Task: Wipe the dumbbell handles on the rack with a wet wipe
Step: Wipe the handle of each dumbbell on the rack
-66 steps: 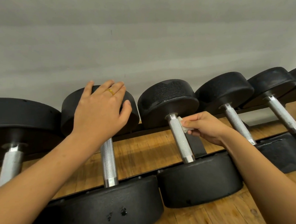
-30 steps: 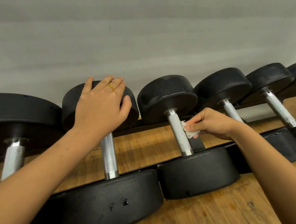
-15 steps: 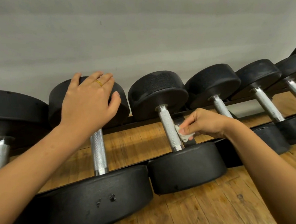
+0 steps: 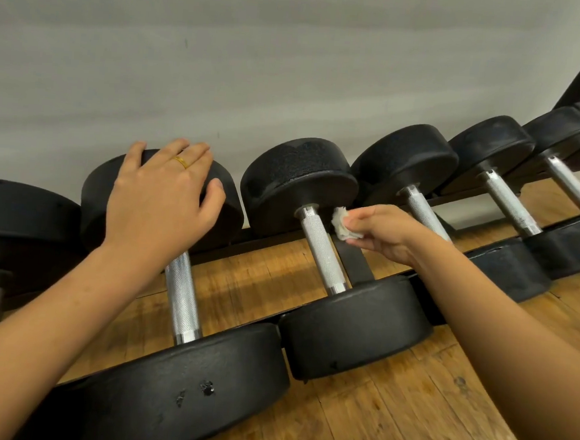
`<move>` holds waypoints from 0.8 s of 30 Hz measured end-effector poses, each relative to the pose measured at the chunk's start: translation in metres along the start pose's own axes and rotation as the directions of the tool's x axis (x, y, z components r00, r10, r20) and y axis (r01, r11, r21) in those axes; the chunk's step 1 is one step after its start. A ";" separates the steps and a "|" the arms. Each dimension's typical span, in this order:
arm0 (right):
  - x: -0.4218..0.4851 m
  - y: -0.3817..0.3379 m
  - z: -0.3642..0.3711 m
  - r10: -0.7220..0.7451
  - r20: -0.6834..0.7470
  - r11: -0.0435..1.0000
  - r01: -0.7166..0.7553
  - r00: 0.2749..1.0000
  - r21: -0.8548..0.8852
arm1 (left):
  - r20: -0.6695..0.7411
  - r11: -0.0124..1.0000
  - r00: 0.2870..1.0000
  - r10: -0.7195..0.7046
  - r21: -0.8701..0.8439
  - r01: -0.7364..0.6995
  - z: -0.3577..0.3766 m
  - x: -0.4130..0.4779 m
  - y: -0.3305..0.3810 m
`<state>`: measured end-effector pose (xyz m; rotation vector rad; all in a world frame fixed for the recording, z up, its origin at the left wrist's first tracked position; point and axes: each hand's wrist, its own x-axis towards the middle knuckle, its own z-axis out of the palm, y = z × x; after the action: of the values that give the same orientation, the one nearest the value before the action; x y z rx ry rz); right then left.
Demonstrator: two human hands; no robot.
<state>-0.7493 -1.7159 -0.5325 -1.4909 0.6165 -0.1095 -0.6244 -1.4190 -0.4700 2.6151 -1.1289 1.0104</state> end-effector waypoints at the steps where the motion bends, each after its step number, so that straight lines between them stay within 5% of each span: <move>1: 0.005 -0.001 0.005 0.005 -0.009 0.998 -0.005 1.000 0.064 | -0.005 1.000 1.000 0.002 0.002 -0.002 0.000 0.000 0.000; 10: -0.005 0.015 0.005 0.027 0.202 0.998 -0.039 0.979 0.053 | 0.003 1.000 1.000 0.006 0.001 -0.006 0.002 0.001 -0.001; 16: -0.001 0.006 0.021 -0.124 0.077 0.990 0.129 0.989 -0.062 | -0.003 1.000 1.000 0.003 0.002 -0.003 0.002 0.001 -0.002; 21: -0.018 0.014 -0.005 0.082 0.260 0.965 -0.011 0.962 -0.262 | -0.012 1.000 1.000 0.001 0.003 -0.001 0.003 0.001 -0.001; 24: -0.016 0.014 -0.005 0.112 0.253 0.942 -0.022 0.961 -0.335 | -0.015 1.000 1.000 0.004 0.000 -0.004 0.004 0.001 -0.002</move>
<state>-0.7695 -1.7122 -0.5406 -1.7680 0.4790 0.2598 -0.6210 -1.4196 -0.4720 2.6016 -1.1318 1.0297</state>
